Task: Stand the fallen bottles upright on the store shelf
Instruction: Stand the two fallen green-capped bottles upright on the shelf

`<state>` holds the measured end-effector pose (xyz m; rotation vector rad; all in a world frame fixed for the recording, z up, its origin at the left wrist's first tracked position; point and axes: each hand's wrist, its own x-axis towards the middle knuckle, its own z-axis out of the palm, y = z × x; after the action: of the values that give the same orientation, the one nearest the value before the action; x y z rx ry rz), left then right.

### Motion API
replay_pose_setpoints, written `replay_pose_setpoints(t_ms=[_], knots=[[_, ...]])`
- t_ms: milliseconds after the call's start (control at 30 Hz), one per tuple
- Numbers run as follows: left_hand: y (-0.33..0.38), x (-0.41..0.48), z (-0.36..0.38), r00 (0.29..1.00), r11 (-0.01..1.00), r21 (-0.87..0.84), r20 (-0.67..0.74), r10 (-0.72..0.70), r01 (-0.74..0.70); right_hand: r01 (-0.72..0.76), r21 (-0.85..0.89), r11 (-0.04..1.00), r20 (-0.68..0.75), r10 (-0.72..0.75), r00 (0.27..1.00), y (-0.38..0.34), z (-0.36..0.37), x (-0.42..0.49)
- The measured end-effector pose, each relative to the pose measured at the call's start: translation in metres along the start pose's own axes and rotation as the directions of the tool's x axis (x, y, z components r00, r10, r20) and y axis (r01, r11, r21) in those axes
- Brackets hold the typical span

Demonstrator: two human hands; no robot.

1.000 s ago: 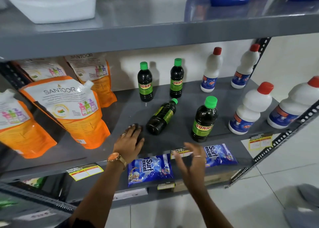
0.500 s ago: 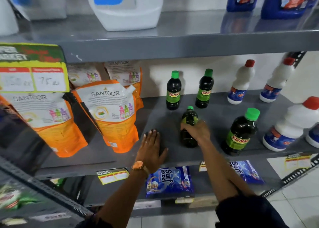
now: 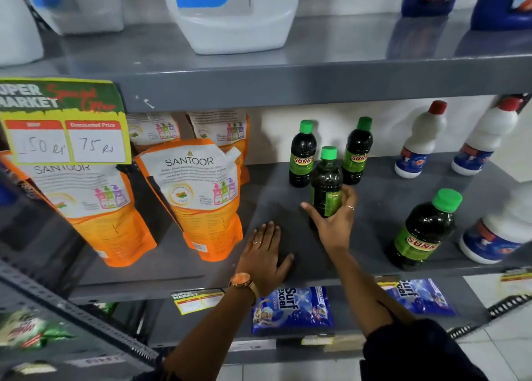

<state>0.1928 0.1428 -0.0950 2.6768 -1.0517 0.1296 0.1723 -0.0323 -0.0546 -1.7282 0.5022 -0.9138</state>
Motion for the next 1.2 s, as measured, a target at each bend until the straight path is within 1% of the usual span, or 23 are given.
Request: replay_pose_setpoints(t_ms=[100,267,367,533,633,767,833,867,933,1000,1067,1200], knots=[[0.000,0.000,0.001,1.000,1.000,0.028,-0.004,-0.007,0.007,-0.004,-0.017,1.000,-0.004,0.004,1.000,0.005,0.002,-0.002],[0.001,-0.001,0.001,1.000,0.999,0.054,0.012,-0.007,0.007,-0.123,-0.050,0.991,-0.023,0.122,0.992,0.008,-0.001,-0.009],[0.001,-0.001,0.001,1.000,0.998,0.060,0.019,-0.011,0.009,-0.113,-0.076,0.991,-0.001,0.113,0.994,0.010,-0.001,-0.009],[0.002,0.000,-0.001,1.000,0.999,0.047,0.029,-0.010,0.009,-0.122,-0.057,0.991,0.037,0.124,0.992,0.009,0.001,-0.002],[0.002,0.000,-0.001,1.000,0.998,0.068,0.030,-0.008,0.006,-0.114,-0.028,0.993,0.090,0.116,0.989,0.011,-0.003,-0.004],[0.002,-0.001,-0.001,1.000,0.997,0.077,0.018,-0.019,0.018,-0.080,-0.058,0.995,0.169,0.088,0.982,0.023,-0.011,-0.011],[0.003,-0.001,-0.001,1.000,0.997,0.071,0.016,-0.018,0.016,-0.069,-0.104,0.992,0.152,0.084,0.985,0.025,-0.011,-0.012],[0.003,-0.001,-0.001,1.000,0.997,0.070,0.019,-0.018,0.017,-0.070,-0.131,0.989,0.116,0.085,0.990,0.026,-0.011,-0.012],[0.003,-0.001,0.000,0.999,0.997,0.071,0.023,-0.023,0.021,-0.110,-0.165,0.980,0.050,0.120,0.992,0.025,-0.010,-0.012],[0.004,-0.001,-0.001,1.000,0.996,0.088,0.019,-0.019,0.018,-0.140,-0.201,0.970,0.031,0.149,0.988,0.024,-0.010,-0.012],[0.004,-0.001,-0.001,1.000,0.995,0.096,0.020,-0.015,0.013,-0.139,-0.213,0.967,0.044,0.152,0.987,0.024,-0.009,-0.012],[0.005,-0.001,-0.003,0.999,0.997,0.073,0.028,-0.025,0.023,-0.136,-0.125,0.983,0.134,0.152,0.979,0.028,-0.011,-0.011]])
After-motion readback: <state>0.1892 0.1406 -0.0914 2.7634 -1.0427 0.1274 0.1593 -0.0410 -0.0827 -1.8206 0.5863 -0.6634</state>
